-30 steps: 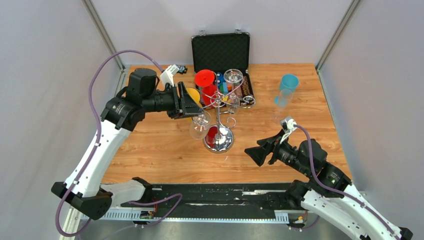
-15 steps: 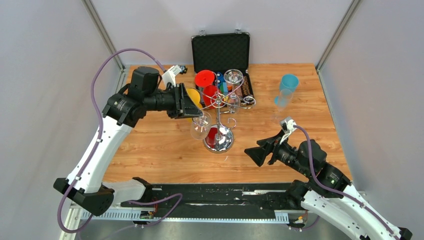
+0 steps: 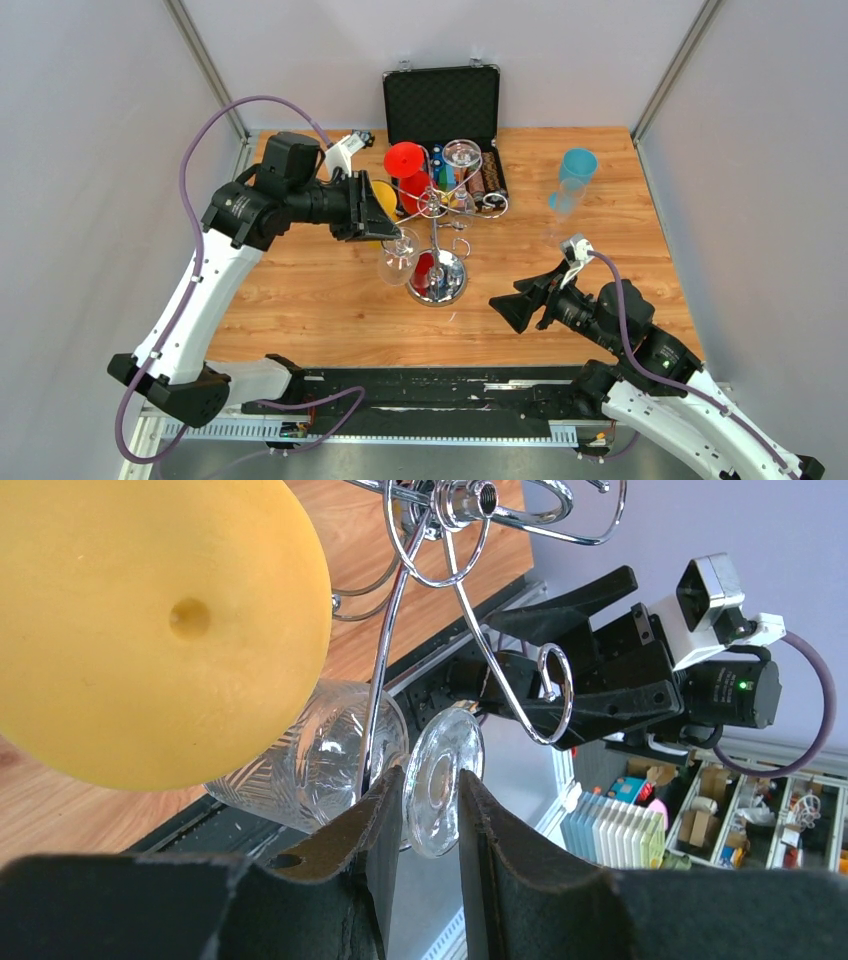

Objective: Take the wine glass off the wine glass rack
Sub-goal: Pick up the wine glass from the wine rack.

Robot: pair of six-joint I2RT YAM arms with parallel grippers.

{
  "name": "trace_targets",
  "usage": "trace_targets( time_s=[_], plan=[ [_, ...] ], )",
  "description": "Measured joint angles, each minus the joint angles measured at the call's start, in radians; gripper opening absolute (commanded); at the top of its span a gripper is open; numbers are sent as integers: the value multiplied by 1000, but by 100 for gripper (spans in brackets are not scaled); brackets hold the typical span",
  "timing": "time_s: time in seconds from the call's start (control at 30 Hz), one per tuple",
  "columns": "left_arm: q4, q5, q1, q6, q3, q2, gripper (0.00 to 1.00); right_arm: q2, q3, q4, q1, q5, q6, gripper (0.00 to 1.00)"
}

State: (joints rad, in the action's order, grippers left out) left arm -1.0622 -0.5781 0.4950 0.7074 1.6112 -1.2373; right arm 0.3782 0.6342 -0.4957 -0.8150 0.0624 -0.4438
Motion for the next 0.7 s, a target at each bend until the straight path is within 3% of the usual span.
trace_targets(
  time_s=[0.7],
  plan=[
    [-134,-9,8,-36,128,-63,36,-2,0,0,0,0,0,78]
  ],
)
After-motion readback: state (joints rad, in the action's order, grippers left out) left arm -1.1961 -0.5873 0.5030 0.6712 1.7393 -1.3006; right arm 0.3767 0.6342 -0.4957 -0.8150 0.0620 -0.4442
